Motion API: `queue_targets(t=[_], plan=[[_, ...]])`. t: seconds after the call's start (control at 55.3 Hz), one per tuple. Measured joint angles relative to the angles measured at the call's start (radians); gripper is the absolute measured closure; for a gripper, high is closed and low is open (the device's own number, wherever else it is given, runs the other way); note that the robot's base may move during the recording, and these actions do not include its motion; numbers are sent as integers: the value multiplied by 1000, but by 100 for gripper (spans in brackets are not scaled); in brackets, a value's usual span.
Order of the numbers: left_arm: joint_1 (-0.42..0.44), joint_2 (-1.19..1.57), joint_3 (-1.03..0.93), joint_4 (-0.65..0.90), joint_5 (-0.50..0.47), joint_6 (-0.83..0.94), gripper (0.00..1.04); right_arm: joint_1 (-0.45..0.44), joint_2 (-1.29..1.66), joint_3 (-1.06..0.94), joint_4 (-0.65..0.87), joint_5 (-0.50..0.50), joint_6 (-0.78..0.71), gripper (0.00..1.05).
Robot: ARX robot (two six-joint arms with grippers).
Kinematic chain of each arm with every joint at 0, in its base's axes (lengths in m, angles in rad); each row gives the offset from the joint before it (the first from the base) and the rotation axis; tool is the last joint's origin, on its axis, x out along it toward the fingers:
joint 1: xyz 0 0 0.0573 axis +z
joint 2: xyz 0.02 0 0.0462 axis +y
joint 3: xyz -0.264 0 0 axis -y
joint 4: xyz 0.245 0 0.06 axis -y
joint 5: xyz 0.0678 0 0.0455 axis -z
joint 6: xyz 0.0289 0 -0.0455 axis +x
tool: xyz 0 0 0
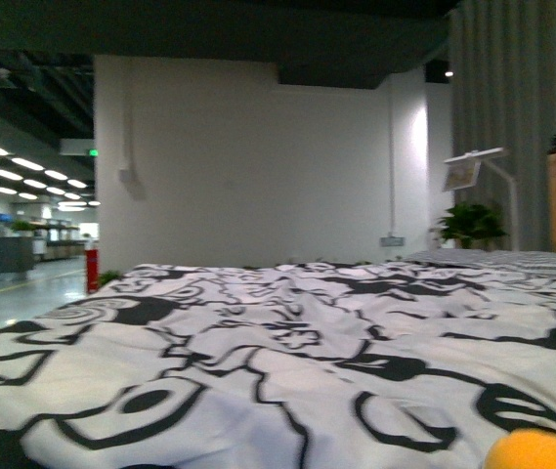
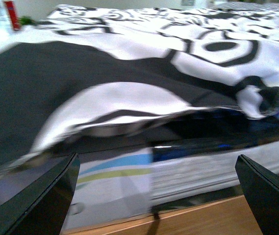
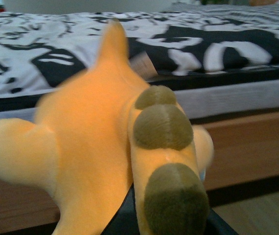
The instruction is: Put away toys
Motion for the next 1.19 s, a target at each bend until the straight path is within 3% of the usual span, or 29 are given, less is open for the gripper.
queue_targets(t=[1.194], plan=[[0,-1,0,0,0,0,6,-1,0,0,-1,4,-3,98]])
